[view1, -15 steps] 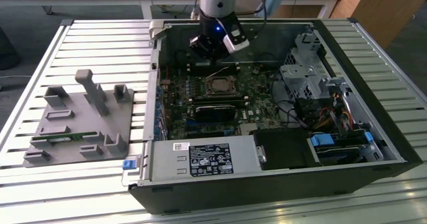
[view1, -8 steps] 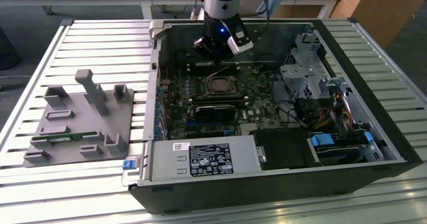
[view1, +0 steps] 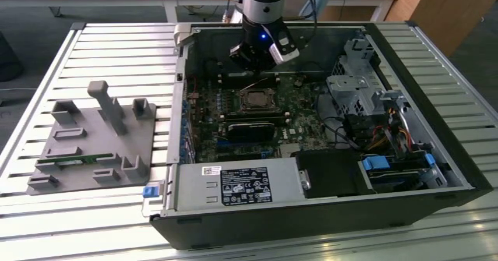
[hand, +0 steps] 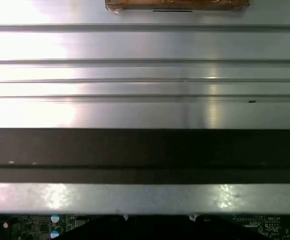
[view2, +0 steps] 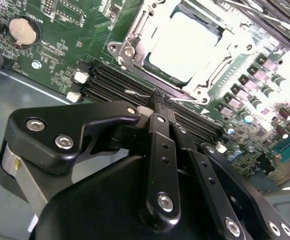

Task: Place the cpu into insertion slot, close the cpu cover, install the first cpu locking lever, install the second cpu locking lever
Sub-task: 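Install the first cpu locking lever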

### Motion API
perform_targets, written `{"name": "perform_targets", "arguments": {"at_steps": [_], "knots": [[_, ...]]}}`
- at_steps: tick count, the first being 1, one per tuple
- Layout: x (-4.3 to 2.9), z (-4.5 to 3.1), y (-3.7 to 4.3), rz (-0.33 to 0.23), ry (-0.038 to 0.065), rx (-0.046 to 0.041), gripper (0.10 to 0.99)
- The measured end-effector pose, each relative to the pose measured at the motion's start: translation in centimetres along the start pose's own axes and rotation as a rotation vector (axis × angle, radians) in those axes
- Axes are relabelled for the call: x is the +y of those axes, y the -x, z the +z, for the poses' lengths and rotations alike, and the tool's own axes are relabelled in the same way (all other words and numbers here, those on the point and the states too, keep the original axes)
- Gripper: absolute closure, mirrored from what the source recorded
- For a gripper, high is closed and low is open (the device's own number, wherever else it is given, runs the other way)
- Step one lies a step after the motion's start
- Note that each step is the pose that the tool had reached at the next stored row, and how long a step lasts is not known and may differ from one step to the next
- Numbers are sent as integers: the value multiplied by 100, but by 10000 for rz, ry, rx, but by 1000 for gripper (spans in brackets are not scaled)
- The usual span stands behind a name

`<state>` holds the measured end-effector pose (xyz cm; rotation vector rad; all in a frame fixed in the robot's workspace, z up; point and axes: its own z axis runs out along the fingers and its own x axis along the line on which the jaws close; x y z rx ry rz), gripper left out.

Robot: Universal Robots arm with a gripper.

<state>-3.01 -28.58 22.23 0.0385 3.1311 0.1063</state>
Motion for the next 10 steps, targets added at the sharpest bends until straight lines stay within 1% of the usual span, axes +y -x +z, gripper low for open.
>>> {"name": "perform_targets", "arguments": {"at_steps": [10], "knots": [[24, 54, 83, 0, -1, 3, 980]]}}
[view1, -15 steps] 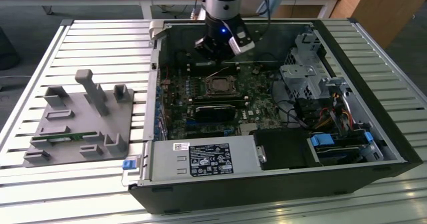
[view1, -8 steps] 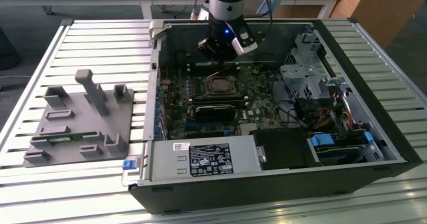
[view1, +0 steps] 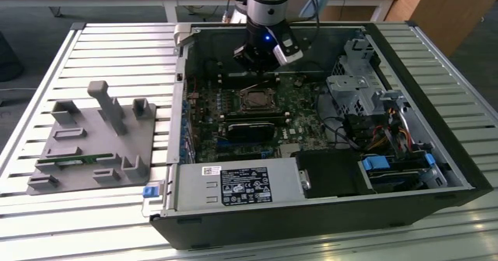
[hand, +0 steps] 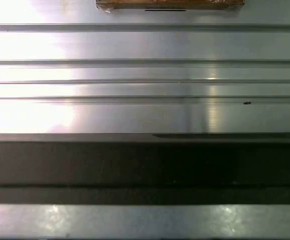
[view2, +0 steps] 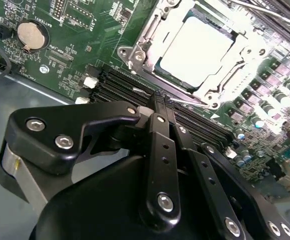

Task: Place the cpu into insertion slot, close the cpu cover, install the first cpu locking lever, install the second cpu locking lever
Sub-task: 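Install the first cpu locking lever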

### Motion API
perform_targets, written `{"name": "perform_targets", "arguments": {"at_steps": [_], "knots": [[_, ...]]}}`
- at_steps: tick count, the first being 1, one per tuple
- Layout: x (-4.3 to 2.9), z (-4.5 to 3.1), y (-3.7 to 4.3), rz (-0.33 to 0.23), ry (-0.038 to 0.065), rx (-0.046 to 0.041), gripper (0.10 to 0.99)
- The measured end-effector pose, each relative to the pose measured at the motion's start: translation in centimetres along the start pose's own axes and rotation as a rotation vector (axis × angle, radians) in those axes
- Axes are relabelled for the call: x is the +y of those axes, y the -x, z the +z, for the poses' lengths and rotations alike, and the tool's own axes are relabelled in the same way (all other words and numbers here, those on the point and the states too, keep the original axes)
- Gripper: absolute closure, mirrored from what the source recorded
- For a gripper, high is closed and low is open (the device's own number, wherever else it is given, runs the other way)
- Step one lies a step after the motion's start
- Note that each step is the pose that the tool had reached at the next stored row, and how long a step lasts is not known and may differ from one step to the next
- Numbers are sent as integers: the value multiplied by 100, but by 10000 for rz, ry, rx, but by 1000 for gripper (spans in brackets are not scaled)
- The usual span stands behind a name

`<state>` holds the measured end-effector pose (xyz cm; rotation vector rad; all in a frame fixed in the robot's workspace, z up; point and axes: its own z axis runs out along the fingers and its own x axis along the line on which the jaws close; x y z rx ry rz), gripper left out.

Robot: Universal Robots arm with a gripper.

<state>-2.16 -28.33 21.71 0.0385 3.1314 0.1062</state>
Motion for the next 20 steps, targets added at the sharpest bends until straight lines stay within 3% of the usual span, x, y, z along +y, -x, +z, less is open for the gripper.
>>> {"name": "perform_targets", "arguments": {"at_steps": [14, 20], "knots": [[1, 127, 59, 0, -4, 2, 980], [0, 149, 75, 1, -32, 4, 980]]}}
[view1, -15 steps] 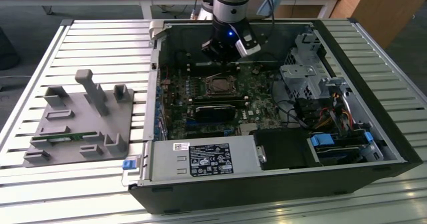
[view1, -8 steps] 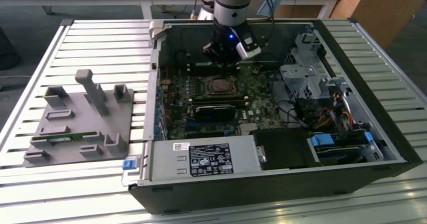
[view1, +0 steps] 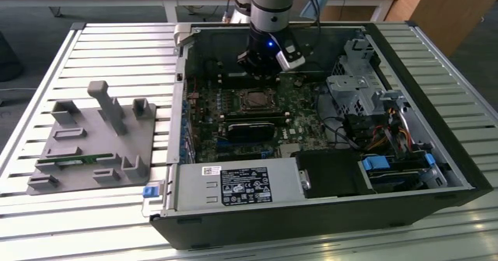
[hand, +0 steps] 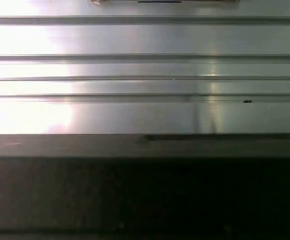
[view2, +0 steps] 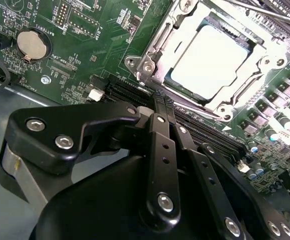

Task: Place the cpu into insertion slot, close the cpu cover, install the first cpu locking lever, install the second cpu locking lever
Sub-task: 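Install the first cpu locking lever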

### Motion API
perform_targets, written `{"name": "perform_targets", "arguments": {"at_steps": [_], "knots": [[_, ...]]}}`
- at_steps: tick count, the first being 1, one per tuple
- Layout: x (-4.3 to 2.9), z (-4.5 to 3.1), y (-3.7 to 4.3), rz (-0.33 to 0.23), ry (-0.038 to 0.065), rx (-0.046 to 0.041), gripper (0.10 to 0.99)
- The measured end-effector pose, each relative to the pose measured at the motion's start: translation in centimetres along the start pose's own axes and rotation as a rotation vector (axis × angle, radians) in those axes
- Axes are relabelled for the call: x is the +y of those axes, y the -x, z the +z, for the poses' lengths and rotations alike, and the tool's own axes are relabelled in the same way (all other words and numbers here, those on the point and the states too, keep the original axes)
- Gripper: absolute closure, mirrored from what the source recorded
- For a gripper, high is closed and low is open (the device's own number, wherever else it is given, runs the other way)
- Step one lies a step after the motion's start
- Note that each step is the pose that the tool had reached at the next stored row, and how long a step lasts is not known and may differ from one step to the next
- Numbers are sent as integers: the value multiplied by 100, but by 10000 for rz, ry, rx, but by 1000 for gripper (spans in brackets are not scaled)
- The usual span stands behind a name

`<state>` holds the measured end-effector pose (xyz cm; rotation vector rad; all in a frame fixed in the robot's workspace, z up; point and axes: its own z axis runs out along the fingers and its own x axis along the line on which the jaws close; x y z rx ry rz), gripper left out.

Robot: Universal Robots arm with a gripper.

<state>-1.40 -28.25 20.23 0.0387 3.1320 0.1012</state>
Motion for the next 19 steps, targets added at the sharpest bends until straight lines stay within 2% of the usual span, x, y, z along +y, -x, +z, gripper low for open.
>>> {"name": "perform_targets", "arguments": {"at_steps": [8, 19], "knots": [[-3, 31, 7, -2, -134, 4, 980], [-2, 47, 13, -2, -140, 8, 980]]}}
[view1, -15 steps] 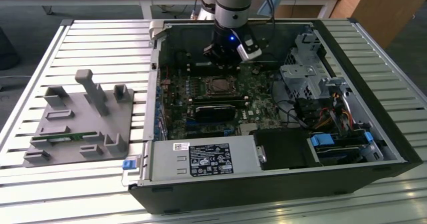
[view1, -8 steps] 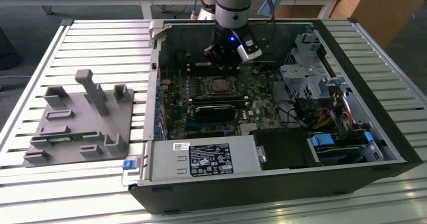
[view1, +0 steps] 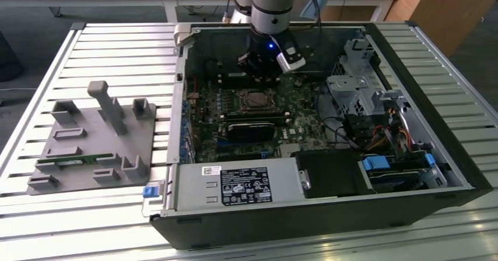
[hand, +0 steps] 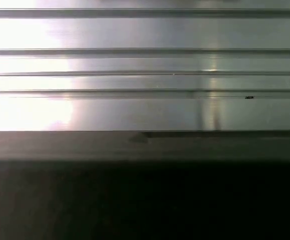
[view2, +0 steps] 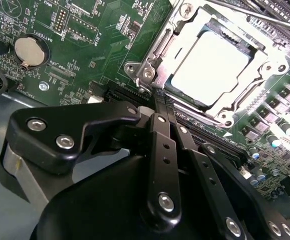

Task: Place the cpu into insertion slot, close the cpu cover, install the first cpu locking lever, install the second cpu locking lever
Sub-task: 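Install the first cpu locking lever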

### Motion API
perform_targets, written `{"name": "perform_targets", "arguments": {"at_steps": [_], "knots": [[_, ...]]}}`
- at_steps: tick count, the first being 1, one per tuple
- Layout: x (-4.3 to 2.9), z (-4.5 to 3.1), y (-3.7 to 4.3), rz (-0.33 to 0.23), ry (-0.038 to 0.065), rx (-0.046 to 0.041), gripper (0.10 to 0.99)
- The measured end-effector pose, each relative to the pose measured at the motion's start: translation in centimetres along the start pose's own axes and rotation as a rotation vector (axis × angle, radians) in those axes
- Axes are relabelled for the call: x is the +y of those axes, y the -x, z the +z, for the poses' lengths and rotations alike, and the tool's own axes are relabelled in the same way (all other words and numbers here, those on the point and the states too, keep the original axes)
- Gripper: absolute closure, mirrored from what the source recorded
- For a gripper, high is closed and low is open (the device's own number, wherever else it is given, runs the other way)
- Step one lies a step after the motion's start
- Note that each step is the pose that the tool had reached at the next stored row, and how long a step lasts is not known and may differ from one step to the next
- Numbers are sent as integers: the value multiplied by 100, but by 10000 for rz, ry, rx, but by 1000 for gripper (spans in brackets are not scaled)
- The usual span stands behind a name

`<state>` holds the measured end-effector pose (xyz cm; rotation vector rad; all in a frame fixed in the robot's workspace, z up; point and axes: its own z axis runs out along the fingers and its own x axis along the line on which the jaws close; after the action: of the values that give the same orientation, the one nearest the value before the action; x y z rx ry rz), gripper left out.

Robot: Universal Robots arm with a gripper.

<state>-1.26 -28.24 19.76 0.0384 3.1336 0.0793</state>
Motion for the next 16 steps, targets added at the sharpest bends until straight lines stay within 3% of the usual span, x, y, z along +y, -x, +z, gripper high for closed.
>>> {"name": "perform_targets", "arguments": {"at_steps": [8, 16], "knots": [[3, -2, 9, 1, 4, 5, 980], [10, -137, 10, 1, -6, 12, 980]]}}
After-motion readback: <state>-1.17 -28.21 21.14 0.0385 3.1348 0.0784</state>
